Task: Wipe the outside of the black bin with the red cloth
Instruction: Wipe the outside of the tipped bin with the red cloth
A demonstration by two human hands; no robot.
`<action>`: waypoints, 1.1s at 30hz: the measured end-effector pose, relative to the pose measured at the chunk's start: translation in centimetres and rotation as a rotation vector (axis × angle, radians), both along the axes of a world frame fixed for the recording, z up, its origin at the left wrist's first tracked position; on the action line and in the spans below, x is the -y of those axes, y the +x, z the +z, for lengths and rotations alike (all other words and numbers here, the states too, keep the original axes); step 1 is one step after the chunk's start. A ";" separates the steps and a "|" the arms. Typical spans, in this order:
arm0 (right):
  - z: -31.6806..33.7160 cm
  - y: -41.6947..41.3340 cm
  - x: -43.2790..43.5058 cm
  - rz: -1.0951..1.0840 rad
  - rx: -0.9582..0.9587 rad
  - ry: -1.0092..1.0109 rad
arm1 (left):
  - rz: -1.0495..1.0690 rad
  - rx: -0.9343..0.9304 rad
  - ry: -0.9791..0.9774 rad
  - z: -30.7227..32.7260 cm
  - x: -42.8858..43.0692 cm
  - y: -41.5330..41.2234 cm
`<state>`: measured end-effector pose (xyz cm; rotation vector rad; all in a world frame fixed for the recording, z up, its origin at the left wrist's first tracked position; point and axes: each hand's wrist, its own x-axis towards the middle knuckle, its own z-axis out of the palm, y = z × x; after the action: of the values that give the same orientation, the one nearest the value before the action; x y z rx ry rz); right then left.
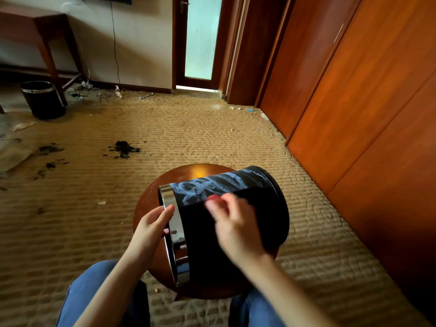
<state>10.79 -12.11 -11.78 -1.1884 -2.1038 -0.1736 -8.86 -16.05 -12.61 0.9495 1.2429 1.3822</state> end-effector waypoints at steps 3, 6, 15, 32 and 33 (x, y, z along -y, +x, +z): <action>1.0 7.1 -4.0 -0.353 -0.014 -0.070 | -0.012 -0.004 -0.002 -0.3 -0.1 -0.1; 1.4 5.3 -3.7 -0.436 -0.022 -0.071 | -0.012 0.018 -0.015 -0.6 -0.2 0.0; 1.0 -3.0 1.9 0.075 0.100 -0.054 | -0.008 0.073 -0.066 -0.2 -0.1 0.3; 1.8 -2.6 0.9 0.043 0.102 -0.036 | -0.035 0.196 -0.214 0.9 0.2 0.2; 1.8 0.1 -0.1 -0.035 0.086 -0.018 | -0.038 0.204 -0.224 1.0 0.2 0.2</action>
<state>10.85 -12.05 -9.99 -1.2490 -2.1646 -0.2256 -8.65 -16.21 -11.63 0.6572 1.1901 1.2466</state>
